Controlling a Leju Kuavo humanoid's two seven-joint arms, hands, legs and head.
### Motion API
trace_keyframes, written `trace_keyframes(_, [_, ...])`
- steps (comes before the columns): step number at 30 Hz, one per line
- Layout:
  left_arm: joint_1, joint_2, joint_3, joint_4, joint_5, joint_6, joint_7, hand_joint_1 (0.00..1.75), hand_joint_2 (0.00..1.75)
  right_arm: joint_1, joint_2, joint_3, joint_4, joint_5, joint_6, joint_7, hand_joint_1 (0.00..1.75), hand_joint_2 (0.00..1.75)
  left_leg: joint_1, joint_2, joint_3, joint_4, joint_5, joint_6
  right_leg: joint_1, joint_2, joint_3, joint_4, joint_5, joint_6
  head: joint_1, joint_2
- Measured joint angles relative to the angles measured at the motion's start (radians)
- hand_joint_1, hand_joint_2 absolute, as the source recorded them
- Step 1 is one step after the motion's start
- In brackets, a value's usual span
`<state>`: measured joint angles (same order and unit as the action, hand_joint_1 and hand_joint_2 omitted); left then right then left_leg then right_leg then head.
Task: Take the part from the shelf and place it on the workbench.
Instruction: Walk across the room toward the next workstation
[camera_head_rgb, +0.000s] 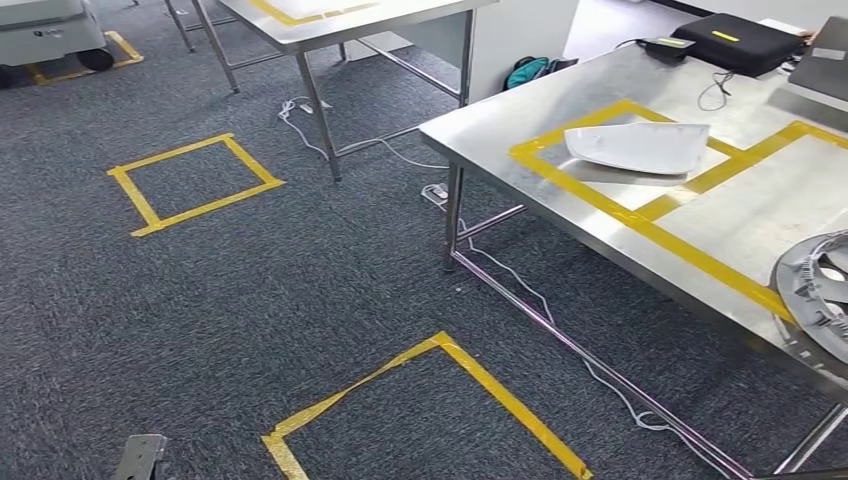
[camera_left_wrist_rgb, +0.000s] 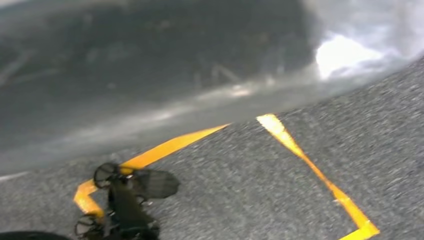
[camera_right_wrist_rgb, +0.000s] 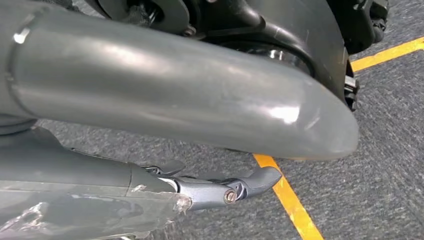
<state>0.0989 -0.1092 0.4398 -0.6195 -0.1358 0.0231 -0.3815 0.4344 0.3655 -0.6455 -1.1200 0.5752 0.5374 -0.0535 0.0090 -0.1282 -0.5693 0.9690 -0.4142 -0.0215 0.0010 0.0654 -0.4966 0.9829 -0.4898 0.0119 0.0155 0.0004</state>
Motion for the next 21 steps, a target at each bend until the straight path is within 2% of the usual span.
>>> trace_keyframes(1, [0.000,0.000,0.000,0.006,0.000,0.000,0.000,0.00,0.00,-0.001,0.000,0.000,0.000,0.000,0.000,0.000,0.00,0.00,-0.001,0.018,-0.008,0.012,-0.010,-0.004,-0.001,-0.013,0.002,-0.004,0.005,-0.006,-0.002,0.000])
trace_keyframes(2, [-0.001,0.000,0.000,0.011,0.000,0.000,0.000,0.00,0.00,0.000,0.000,-0.001,0.000,0.000,0.000,0.000,0.00,0.00,-0.002,0.046,-0.024,0.045,-0.034,-0.009,-0.003,-0.028,0.004,-0.008,0.010,-0.011,-0.005,0.000])
trace_keyframes(3, [-0.004,-0.001,0.000,0.016,-0.001,0.001,-0.001,0.00,0.00,0.000,0.000,-0.001,0.000,-0.001,0.000,0.000,0.00,0.00,-0.003,0.079,-0.047,0.095,-0.067,-0.012,-0.004,-0.044,0.003,-0.010,0.012,-0.014,-0.008,0.000])
trace_keyframes(4, [-0.007,-0.002,0.000,0.020,-0.004,0.004,-0.001,0.00,0.00,0.002,0.000,-0.002,0.000,-0.002,0.000,0.002,0.00,0.00,-0.003,0.102,-0.078,0.163,-0.107,-0.018,-0.003,-0.059,0.001,-0.011,0.013,-0.016,-0.011,0.000])
trace_keyframes(5, [-0.010,-0.004,0.000,0.023,-0.008,0.011,-0.003,0.00,0.00,0.003,0.000,-0.003,0.000,-0.005,0.000,0.004,0.00,0.00,-0.001,0.111,-0.109,0.232,-0.139,-0.023,-0.003,-0.076,-0.001,-0.010,0.013,-0.016,-0.013,0.000])
trace_keyframes(6, [-0.011,-0.006,0.000,0.026,-0.013,0.020,-0.007,0.00,0.00,0.004,0.000,-0.004,0.000,-0.013,0.000,0.008,0.00,0.00,0.000,0.115,-0.126,0.277,-0.153,-0.027,-0.003,-0.092,-0.003,-0.010,0.013,-0.016,-0.013,0.000])
trace_keyframes(7, [-0.011,-0.008,0.000,0.028,-0.019,0.031,-0.011,0.00,0.00,0.005,0.000,-0.005,0.000,-0.024,0.000,0.014,0.00,0.00,0.002,0.118,-0.129,0.292,-0.151,-0.030,-0.003,-0.108,-0.004,-0.010,0.013,-0.015,-0.013,0.000])
trace_keyframes(8, [-0.010,-0.010,-0.001,0.030,-0.026,0.042,-0.017,0.00,0.00,0.006,0.000,-0.005,-0.001,-0.041,-0.001,0.023,0.00,0.00,0.004,0.122,-0.108,0.261,-0.128,-0.032,-0.003,-0.122,-0.004,-0.009,0.012,-0.014,-0.013,0.000])
trace_keyframes(9, [-0.010,-0.012,-0.002,0.030,-0.034,0.050,-0.024,0.00,0.00,0.009,0.000,-0.003,-0.003,-0.062,-0.002,0.034,0.00,0.00,0.005,0.135,-0.070,0.196,-0.095,-0.033,-0.004,-0.136,-0.002,-0.008,0.011,-0.012,-0.013,0.000])
trace_keyframes(10, [-0.011,-0.016,-0.005,0.031,-0.043,0.055,-0.030,0.00,0.00,0.013,0.000,0.000,-0.007,-0.084,-0.004,0.045,0.00,0.00,0.005,0.164,-0.027,0.121,-0.067,-0.034,-0.002,-0.148,-0.001,-0.006,0.007,-0.007,-0.014,0.000])
trace_keyframes(11, [-0.013,-0.019,-0.011,0.031,-0.051,0.059,-0.036,0.00,0.00,0.018,0.000,0.004,-0.012,-0.107,-0.008,0.056,0.00,0.00,0.004,0.186,0.008,0.058,-0.046,-0.030,0.001,-0.160,-0.002,-0.002,0.003,-0.001,-0.013,0.000])
trace_keyframes(12, [-0.015,-0.023,-0.017,0.031,-0.057,0.061,-0.041,0.00,0.00,0.023,0.000,0.008,-0.018,-0.127,-0.011,0.066,0.00,0.00,0.002,0.202,0.028,0.020,-0.037,-0.023,0.004,-0.170,-0.003,0.002,-0.002,0.004,-0.011,0.000])
trace_keyframes(13, [-0.016,-0.027,-0.024,0.031,-0.060,0.061,-0.044,0.00,0.00,0.028,0.000,0.011,-0.024,-0.145,-0.016,0.074,0.00,0.00,0.000,0.206,0.034,0.005,-0.037,-0.015,0.007,-0.180,-0.003,0.004,-0.006,0.009,-0.010,0.000])
trace_keyframes(14, [-0.017,-0.028,-0.029,0.032,-0.059,0.060,-0.048,0.00,0.00,0.032,0.000,0.015,-0.030,-0.163,-0.020,0.083,0.00,0.00,-0.003,0.192,0.031,0.005,-0.037,-0.004,0.006,-0.190,0.000,0.005,-0.008,0.013,-0.008,0.000])
trace_keyframes(15, [-0.017,-0.030,-0.034,0.034,-0.057,0.057,-0.051,0.00,0.00,0.035,0.000,0.019,-0.037,-0.179,-0.024,0.091,0.00,0.00,-0.003,0.182,0.030,0.005,-0.036,0.003,0.003,-0.191,0.003,0.006,-0.011,0.018,-0.006,0.000])
trace_keyframes(16, [-0.018,-0.030,-0.040,0.038,-0.053,0.054,-0.056,0.00,0.00,0.039,0.000,0.023,-0.044,-0.195,-0.028,0.098,0.00,0.00,-0.003,0.172,0.028,0.005,-0.033,0.010,0.000,-0.175,0.003,0.015,-0.021,0.023,-0.006,0.000])
trace_keyframes(17, [-0.021,-0.031,-0.048,0.043,-0.049,0.052,-0.062,0.00,0.00,0.043,0.000,0.026,-0.051,-0.209,-0.032,0.105,0.00,0.00,-0.002,0.162,0.027,0.004,-0.031,0.017,-0.003,-0.149,-0.006,0.042,-0.041,0.027,-0.006,0.000])
trace_keyframes(19, [-0.033,-0.033,-0.065,0.055,-0.044,0.052,-0.076,0.00,0.00,0.054,0.000,0.030,-0.061,-0.228,-0.037,0.115,0.00,0.00,-0.002,0.138,0.022,0.003,-0.026,0.028,-0.004,-0.087,-0.058,0.160,-0.109,0.031,-0.005,0.000])
trace_keyframes(20, [-0.039,-0.034,-0.073,0.063,-0.042,0.053,-0.082,0.00,0.00,0.061,0.000,0.032,-0.065,-0.234,-0.038,0.120,0.00,0.00,-0.002,0.124,0.020,0.003,-0.024,0.031,-0.004,-0.073,-0.092,0.234,-0.140,0.031,-0.005,0.000])
trace_keyframes(21, [-0.044,-0.034,-0.080,0.072,-0.042,0.054,-0.086,0.00,0.00,0.066,0.000,0.033,-0.068,-0.237,-0.039,0.123,0.00,0.00,-0.002,0.109,0.018,0.004,-0.023,0.033,-0.004,-0.068,-0.119,0.289,-0.157,0.031,-0.005,0.000])
